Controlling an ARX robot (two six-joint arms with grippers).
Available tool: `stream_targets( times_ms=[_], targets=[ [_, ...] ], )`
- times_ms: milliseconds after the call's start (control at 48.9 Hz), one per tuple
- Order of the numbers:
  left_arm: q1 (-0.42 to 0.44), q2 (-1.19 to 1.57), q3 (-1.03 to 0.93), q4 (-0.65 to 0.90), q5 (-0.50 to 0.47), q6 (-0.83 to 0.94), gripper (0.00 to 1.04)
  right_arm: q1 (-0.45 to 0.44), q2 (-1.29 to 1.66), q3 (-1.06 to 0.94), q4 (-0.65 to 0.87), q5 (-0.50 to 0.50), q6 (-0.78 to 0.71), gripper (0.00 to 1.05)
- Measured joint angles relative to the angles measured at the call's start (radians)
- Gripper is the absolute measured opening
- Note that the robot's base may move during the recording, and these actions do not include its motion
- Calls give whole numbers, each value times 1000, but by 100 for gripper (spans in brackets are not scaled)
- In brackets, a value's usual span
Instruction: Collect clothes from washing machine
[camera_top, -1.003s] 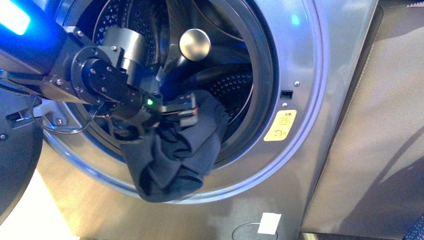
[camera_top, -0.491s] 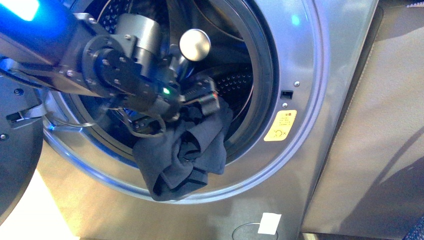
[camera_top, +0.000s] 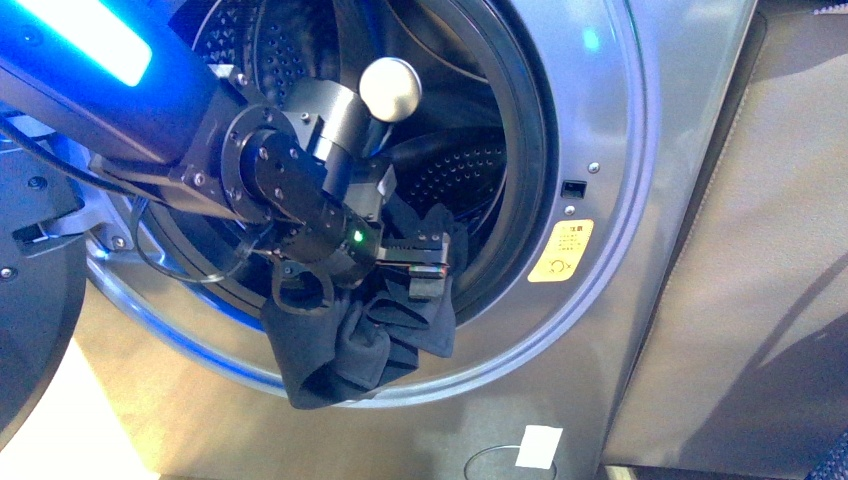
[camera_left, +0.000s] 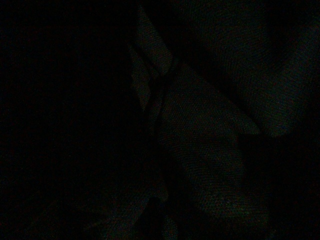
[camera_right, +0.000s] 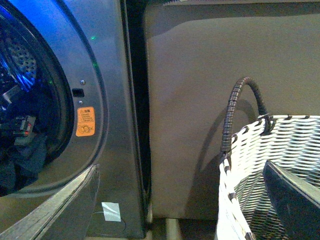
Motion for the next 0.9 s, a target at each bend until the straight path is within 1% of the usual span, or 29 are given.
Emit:
stream_targets(
  times_ms=[41, 102, 205, 225, 266, 287, 409, 491, 553, 676, 901],
  targets=[
    [5, 2, 0, 6, 1, 2, 97, 0, 0, 0, 0, 0, 0, 97],
    [11, 3, 0, 19, -8, 5, 84, 0, 0, 0, 0, 0, 0, 97],
    [18, 6, -4, 30, -7, 7, 68, 0, 0, 0, 0, 0, 0, 97],
    [20, 6, -5, 32, -7, 7, 63, 0, 0, 0, 0, 0, 0, 97],
    [23, 6, -5, 35, -7, 7, 56, 0, 0, 0, 0, 0, 0, 97],
    [23, 6, -6, 36, -7, 7, 54, 0, 0, 0, 0, 0, 0, 97],
    [24, 5, -20, 61, 10, 7, 31, 0, 0, 0, 0, 0, 0, 97],
    [26, 1, -32, 75, 20, 7, 23, 0, 0, 0, 0, 0, 0, 97],
    [26, -8, -49, 89, 27, 8, 20, 0, 0, 0, 0, 0, 0, 97],
    [26, -41, -97, 129, 51, 14, 18, 0, 0, 0, 0, 0, 0, 97],
    [26, -191, -288, 255, 113, 48, 17, 0, 0, 0, 0, 0, 0, 97]
  ],
)
